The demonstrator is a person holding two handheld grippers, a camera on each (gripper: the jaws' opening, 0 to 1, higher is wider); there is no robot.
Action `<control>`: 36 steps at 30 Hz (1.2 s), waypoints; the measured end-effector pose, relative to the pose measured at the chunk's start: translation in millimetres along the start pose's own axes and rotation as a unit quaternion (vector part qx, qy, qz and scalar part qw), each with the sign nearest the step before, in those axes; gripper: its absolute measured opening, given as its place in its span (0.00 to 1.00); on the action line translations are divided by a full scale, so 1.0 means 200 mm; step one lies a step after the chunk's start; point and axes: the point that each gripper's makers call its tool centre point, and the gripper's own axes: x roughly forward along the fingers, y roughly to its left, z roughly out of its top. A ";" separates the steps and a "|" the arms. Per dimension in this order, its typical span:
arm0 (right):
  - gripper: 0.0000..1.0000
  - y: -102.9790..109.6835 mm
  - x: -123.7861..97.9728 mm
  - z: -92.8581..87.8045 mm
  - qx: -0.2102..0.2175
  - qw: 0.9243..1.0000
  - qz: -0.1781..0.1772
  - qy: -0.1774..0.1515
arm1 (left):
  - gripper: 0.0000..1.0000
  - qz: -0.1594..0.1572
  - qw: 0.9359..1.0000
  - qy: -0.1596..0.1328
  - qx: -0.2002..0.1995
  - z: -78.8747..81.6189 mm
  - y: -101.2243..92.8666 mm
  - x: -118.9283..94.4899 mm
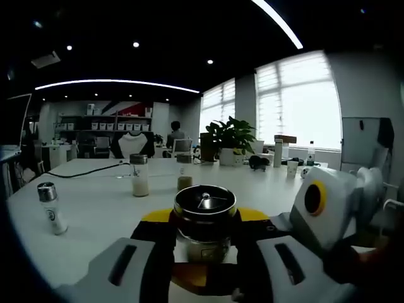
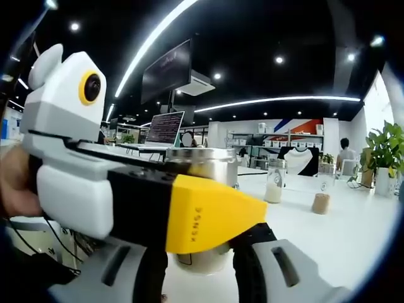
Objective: Rotate the seasoning bottle until the label or dispensing opening points toward the visible target arrow and the bottle remains upright within the marked orientation range
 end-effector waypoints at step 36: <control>0.39 -0.09 -0.02 -0.06 0.034 0.999 -0.011 0.017 | 0.37 0.045 0.998 -0.011 0.030 0.08 0.36 0.13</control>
